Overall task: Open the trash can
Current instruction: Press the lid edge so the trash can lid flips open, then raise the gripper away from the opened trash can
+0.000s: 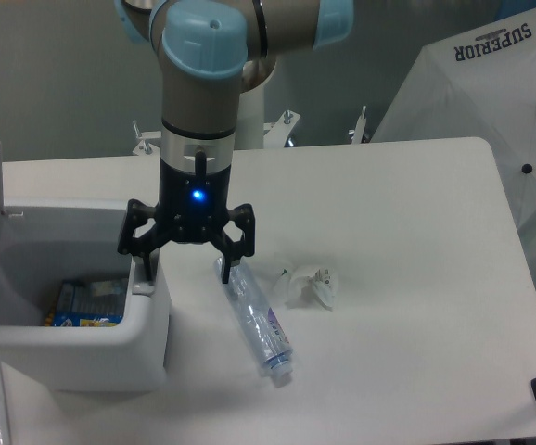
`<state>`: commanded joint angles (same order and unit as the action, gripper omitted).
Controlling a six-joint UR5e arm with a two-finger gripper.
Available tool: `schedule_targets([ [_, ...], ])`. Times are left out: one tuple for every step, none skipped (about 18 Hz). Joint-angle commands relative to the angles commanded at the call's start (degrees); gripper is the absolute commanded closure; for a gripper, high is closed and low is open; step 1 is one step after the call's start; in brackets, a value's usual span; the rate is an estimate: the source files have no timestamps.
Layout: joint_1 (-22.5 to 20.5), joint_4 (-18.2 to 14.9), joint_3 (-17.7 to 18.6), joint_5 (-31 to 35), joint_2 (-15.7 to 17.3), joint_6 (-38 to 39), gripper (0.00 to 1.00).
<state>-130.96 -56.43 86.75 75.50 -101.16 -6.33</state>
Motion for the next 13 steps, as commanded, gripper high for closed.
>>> schedule_targets([
  [0.0,0.0,-0.4,-0.1,0.2,0.0,0.0],
  [0.0,0.0,-0.6,-0.2,0.4,-0.3,0.0],
  [0.0,0.0,-1.0,-0.3,0.4,-0.5,0.0],
  [-0.1,0.0,-1.5,-0.4,0.4,-0.6,0.0],
  [-0.3,0.0,-2.2,-0.4,0.4,-0.4,0.0],
  [-0.7,0.0,-2.8,-0.5,0.4,-0.2,0.0],
  [-1.1,0.0,-3.5,-0.6,0.4,-0.1,0.0],
  [-1.8,0.0,-3.8,-0.6,0.4,0.0,0.0],
  [-2.6,0.0,-3.8,-0.6,0.4,0.0,0.0],
  [-3.1,0.0,-3.9,-0.4,0.4,-0.1,0.0],
  [-3.5,0.0,-3.9,-0.3,0.4,-0.6,0.0],
  [-4.2,0.0,-4.1,-0.2,0.4,-1.0,0.0],
  [-5.0,0.0,-4.4,-0.2,0.5,-1.7,0.0],
])
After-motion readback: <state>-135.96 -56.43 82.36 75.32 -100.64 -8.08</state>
